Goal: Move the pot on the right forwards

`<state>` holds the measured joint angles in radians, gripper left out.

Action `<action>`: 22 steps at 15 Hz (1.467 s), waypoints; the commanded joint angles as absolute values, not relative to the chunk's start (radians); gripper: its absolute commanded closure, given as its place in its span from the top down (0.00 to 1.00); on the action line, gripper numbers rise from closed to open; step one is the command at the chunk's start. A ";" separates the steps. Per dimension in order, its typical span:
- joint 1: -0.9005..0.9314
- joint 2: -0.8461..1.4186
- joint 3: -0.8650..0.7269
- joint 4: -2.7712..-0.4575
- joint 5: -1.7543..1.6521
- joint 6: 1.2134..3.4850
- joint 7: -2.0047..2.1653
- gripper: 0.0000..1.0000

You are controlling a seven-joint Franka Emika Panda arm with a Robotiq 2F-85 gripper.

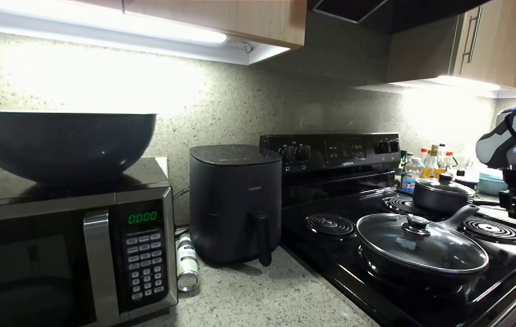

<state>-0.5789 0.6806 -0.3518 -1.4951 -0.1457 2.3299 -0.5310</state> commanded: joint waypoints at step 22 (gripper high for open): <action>-0.745 0.658 -0.164 -1.454 -0.063 2.296 -0.651 1.00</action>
<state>-0.7064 0.6774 -0.1989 -1.4533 -0.0956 2.3188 -0.5860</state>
